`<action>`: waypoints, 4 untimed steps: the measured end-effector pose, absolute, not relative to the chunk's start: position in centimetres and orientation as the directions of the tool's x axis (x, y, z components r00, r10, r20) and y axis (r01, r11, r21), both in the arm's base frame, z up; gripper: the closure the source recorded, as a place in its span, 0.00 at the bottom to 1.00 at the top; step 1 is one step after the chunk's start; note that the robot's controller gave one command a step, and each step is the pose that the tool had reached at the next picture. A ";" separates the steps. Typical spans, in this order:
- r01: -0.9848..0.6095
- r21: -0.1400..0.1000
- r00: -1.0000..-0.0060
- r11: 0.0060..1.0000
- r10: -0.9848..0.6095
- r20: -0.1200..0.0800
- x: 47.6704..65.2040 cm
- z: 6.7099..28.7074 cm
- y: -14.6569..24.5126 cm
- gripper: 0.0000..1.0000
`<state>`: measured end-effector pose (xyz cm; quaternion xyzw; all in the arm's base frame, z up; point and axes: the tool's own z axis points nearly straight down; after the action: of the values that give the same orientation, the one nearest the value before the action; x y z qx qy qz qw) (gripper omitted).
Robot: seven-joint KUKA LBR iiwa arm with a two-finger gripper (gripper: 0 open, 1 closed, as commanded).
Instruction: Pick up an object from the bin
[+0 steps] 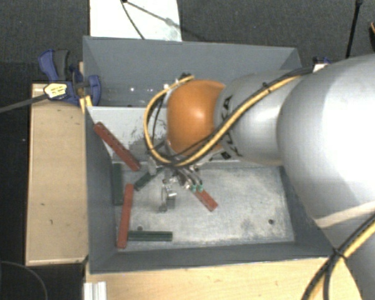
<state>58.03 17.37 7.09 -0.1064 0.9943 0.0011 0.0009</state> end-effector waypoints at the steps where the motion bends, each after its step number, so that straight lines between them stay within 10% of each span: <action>1: -0.209 0.002 -0.978 0.978 -0.209 -0.003 58.1 7.1 17.4 1.00; 2: -0.227 0.002 -0.974 0.974 -0.227 -0.002 58.0 7.1 17.4 0.00; 3: -0.224 0.002 -0.975 0.975 -0.224 -0.002 58.0 7.1 17.4 1.00; 4: -0.223 0.002 -0.975 0.975 -0.223 -0.002 58.0 7.1 17.4 0.00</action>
Offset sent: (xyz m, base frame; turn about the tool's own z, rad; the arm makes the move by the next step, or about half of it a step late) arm 0.0000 0.0000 0.0000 0.0000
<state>58.03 17.37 7.08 -0.1123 0.9937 0.0011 0.0007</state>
